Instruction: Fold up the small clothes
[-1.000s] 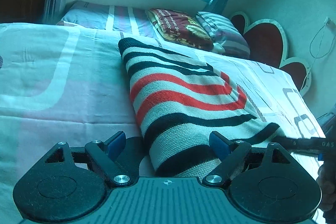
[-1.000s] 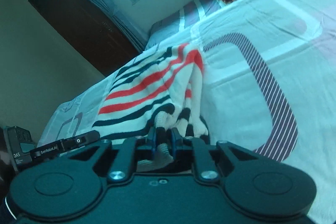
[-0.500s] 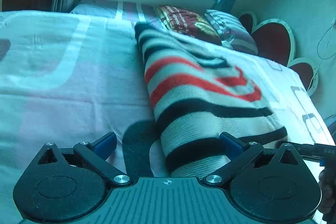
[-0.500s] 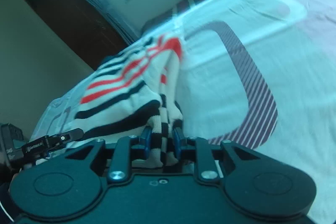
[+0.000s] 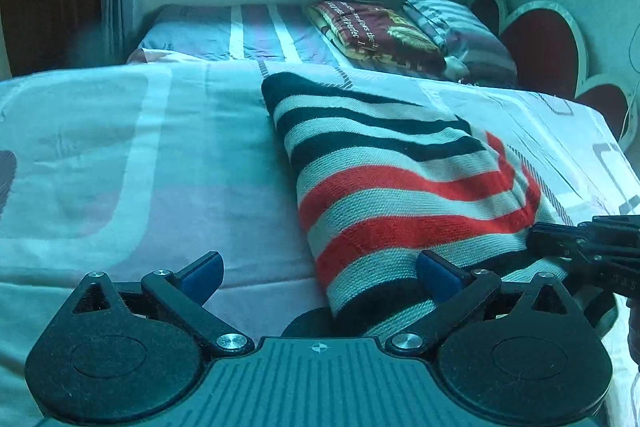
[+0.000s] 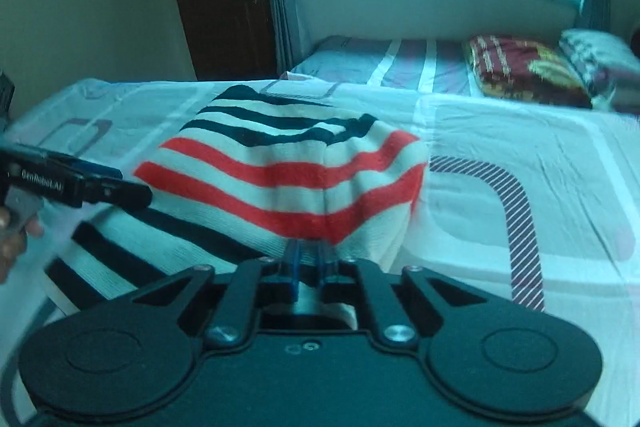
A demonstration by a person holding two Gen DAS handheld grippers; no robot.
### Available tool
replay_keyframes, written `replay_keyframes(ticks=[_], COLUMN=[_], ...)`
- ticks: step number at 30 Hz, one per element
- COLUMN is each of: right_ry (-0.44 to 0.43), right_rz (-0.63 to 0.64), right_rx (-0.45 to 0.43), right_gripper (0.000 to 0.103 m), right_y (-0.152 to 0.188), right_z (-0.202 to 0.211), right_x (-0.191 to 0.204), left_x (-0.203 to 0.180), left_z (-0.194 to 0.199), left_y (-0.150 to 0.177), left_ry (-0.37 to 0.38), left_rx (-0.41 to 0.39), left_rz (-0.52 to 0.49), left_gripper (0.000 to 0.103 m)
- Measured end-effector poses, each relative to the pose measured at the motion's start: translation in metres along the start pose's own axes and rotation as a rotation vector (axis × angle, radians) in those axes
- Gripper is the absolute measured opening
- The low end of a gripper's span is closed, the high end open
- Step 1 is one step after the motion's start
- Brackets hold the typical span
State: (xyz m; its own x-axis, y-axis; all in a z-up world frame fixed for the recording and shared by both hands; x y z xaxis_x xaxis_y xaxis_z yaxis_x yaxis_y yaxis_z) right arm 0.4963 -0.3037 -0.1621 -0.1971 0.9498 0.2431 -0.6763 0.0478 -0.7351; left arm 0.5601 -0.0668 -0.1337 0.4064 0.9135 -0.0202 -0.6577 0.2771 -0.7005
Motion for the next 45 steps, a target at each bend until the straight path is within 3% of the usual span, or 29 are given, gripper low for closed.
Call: replay_keyframes(ticks=[5, 9, 13, 23, 26, 32, 34, 38, 39, 41, 45], right_ry=[0.046, 0.073, 0.056, 0.068, 0.061, 0.066, 0.018, -0.084, -0.119, -0.172, -0.202], right_rz=[0.018, 0.016, -0.001, 0.026, -0.020, -0.137, -0.269, -0.464, -0.516, -0.595, -0.675], right_rx=[-0.034, -0.020, 0.004, -0.065, -0.056, -0.028, -0.010, 0.029, 0.045, 0.062, 0.104], right_gripper=[0.004, 0.005, 0.024, 0.026, 0.034, 0.039, 0.043, 0.053, 0.055, 0.057, 0.058], right_y=[0.004, 0.000, -0.002, -0.004, -0.002, 0.006, 0.006, 0.007, 0.008, 0.008, 0.013], right_z=[-0.003, -0.002, 0.008, 0.044, 0.046, 0.044, 0.043, 0.038, 0.036, 0.030, 0.014], right_x=[0.001, 0.006, 0.013, 0.025, 0.017, -0.010, -0.026, -0.050, -0.056, -0.066, -0.084], left_x=[0.006, 0.001, -0.005, -0.015, -0.017, -0.012, -0.005, 0.006, 0.008, 0.009, 0.006], left_z=[-0.007, -0.002, 0.008, 0.037, 0.043, 0.050, 0.047, 0.037, 0.034, 0.027, 0.010], left_y=[0.011, 0.005, -0.002, -0.006, -0.001, 0.006, 0.009, 0.016, 0.018, 0.023, 0.033], left_ry=[0.044, 0.007, -0.056, -0.080, -0.065, -0.060, -0.004, 0.198, 0.250, 0.329, 0.430], left_rx=[-0.022, -0.001, 0.007, -0.001, -0.005, -0.032, -0.022, -0.023, -0.024, -0.011, 0.044], left_rz=[0.072, 0.047, -0.014, -0.081, -0.071, -0.050, 0.015, 0.191, 0.233, 0.296, 0.349], left_gripper=[0.103, 0.103, 0.103, 0.103, 0.103, 0.103, 0.103, 0.102, 0.099, 0.083, 0.082])
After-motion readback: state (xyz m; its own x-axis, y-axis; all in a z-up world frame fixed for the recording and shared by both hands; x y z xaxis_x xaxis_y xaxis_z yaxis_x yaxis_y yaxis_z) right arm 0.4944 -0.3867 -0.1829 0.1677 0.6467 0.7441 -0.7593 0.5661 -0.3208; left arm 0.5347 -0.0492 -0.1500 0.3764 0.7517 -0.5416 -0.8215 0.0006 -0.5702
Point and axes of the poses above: each gripper's, at about its wrist camera, not at the fingertips, and z roughly against the way its jaws point, x to its left, y to its underside, the point moved 7 cm from there along -z, roughly the way its jaws point, and after that the axes turned 15 degrees about -z, right-handed, at the moved point
